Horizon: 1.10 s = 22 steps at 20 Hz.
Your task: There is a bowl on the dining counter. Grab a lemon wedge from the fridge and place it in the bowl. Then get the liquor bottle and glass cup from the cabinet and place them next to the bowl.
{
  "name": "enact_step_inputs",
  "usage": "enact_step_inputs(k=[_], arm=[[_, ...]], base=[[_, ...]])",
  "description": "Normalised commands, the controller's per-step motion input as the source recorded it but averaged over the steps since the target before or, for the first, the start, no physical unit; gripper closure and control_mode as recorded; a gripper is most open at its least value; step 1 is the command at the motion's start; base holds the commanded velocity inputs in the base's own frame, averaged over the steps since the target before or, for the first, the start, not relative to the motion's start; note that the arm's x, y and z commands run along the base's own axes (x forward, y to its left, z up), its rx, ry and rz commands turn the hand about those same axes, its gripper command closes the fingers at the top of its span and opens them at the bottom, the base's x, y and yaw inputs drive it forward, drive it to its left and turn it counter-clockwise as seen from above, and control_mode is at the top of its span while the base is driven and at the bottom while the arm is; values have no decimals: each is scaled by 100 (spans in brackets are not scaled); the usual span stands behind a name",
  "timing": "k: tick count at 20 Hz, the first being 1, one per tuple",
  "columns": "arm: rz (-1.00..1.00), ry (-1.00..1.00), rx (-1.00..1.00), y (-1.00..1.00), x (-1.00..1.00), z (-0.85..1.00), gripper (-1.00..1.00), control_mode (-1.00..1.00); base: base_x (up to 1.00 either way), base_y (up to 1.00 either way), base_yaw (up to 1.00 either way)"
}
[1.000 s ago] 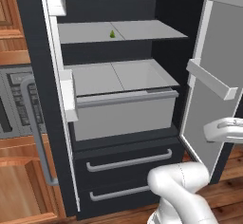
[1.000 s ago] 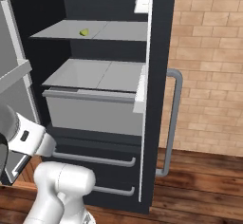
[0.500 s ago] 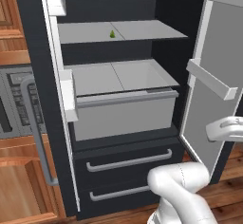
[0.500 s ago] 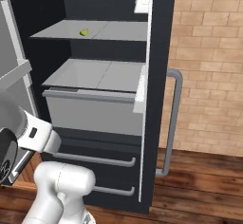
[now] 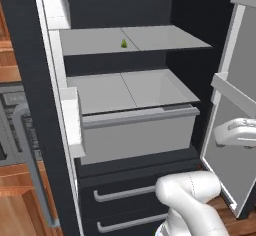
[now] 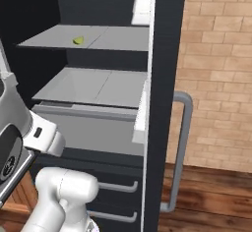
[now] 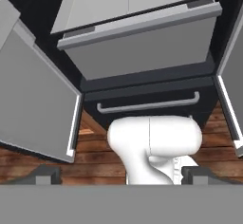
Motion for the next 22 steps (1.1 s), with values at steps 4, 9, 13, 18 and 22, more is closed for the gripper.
enact_step_inputs(k=[4,9,13,18,22], arm=[[0,0,0,0,0,0,-100,100],[0,0,0,0,0,0,-100,100],[0,0,0,0,0,0,-100,100],[0,0,0,0,0,0,-100,100],[0,0,-4,10,15,3,-100,-100]], base=[[52,21,0],[47,35,-1],[71,16,-3],[76,16,-3],[65,26,-3]])
